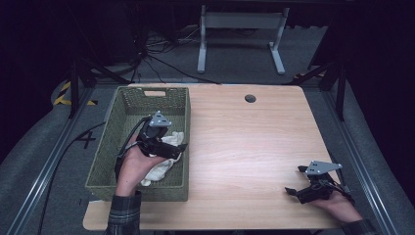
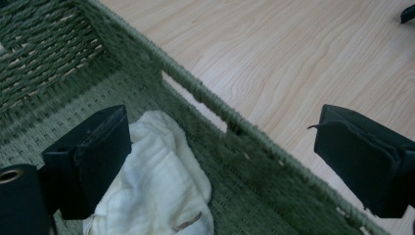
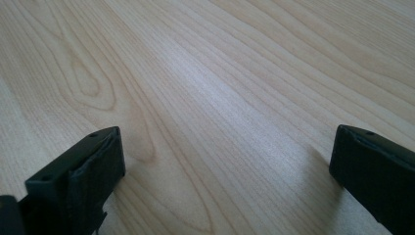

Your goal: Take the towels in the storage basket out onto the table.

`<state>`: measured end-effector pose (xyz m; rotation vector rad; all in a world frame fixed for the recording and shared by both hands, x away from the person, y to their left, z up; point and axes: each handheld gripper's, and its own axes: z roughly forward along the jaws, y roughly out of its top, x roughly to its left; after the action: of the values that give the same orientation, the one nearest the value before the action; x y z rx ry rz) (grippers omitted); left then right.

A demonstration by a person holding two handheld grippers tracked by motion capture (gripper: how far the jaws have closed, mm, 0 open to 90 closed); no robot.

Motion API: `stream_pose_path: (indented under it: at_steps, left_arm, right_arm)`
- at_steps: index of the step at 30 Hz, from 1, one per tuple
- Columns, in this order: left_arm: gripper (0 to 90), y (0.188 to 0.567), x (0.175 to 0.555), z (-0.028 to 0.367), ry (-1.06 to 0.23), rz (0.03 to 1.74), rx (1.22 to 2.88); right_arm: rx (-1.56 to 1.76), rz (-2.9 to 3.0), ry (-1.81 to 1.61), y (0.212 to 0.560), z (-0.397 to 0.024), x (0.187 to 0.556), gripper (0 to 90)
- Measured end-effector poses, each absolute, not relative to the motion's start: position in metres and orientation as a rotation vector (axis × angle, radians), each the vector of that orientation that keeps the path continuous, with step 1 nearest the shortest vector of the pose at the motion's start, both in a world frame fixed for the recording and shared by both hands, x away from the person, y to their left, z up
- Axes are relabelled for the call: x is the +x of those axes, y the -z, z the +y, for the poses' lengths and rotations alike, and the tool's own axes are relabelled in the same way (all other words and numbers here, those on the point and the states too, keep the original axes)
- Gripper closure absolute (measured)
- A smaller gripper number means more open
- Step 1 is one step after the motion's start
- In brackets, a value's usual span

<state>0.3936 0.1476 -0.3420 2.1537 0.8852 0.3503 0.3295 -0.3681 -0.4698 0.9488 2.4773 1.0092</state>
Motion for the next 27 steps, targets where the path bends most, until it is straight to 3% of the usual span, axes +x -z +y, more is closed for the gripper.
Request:
stream_pose_path:
  at_steps: [10,27]
  left_arm:
    - [7.3,0.354,0.4,0.168,-0.376,0.947,2.179]
    - [10.1,0.407,0.418,0.168,-0.245,1.068,2.332]
  right_arm:
    - [0.951,2.479,-1.01,0.47,-0.368,0.329,0.2]
    - [0.951,2.479,-1.009,0.47,-0.368,0.329,0.2]
